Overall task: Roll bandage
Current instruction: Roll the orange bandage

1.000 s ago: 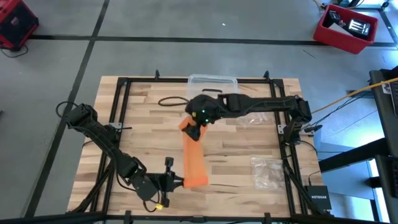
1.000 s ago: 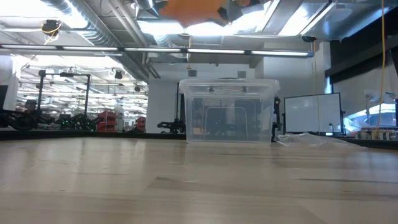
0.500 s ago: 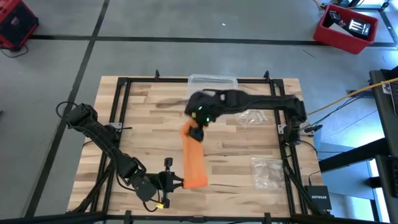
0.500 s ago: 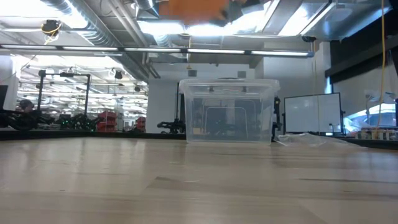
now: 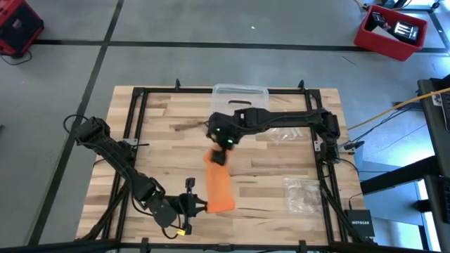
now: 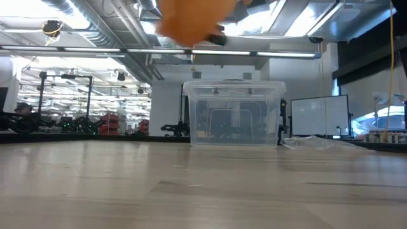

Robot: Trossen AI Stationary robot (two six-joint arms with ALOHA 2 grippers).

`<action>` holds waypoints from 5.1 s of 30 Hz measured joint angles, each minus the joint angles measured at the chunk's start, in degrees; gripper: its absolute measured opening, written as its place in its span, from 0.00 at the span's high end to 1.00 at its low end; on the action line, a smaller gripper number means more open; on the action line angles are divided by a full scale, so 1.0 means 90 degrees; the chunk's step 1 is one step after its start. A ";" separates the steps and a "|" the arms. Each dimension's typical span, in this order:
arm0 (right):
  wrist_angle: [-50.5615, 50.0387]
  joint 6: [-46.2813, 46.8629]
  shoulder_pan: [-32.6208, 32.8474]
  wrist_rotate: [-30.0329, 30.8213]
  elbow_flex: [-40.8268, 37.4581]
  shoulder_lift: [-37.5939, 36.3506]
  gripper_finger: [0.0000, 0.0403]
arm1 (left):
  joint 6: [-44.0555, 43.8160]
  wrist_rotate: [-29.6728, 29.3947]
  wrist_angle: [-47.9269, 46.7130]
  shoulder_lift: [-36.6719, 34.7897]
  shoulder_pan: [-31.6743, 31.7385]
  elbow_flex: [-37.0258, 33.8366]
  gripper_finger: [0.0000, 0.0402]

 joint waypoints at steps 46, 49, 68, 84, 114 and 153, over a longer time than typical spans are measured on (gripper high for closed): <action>0.4637 -0.1785 0.3344 0.5181 -0.6071 -0.4816 0.24 | 0.3225 -0.0119 0.1611 -0.1751 0.0696 0.0195 0.96; 0.6868 -0.1930 0.3265 0.4846 -0.7184 -0.4619 0.24 | 0.3280 0.0032 0.1715 -0.1751 0.0794 0.0192 0.96; 1.1278 -0.3063 0.2567 0.3510 -0.7550 -0.2383 0.24 | 0.3523 0.0113 0.1986 -0.1753 0.0923 0.0192 0.96; 0.9817 -0.3638 0.2579 0.3140 -0.6645 -0.1982 0.89 | 0.3769 0.0101 0.2091 -0.1751 0.0933 0.0192 0.96; 0.7081 -0.4583 0.4679 0.4487 -0.4131 -0.1980 1.00 | 0.5081 -0.0339 0.2243 -0.1751 0.1326 -0.0547 0.96; 0.4140 -0.3879 0.2287 0.4667 -0.2410 -0.1941 0.96 | 0.5043 -0.0217 0.2853 -0.1164 0.0075 -0.1132 0.96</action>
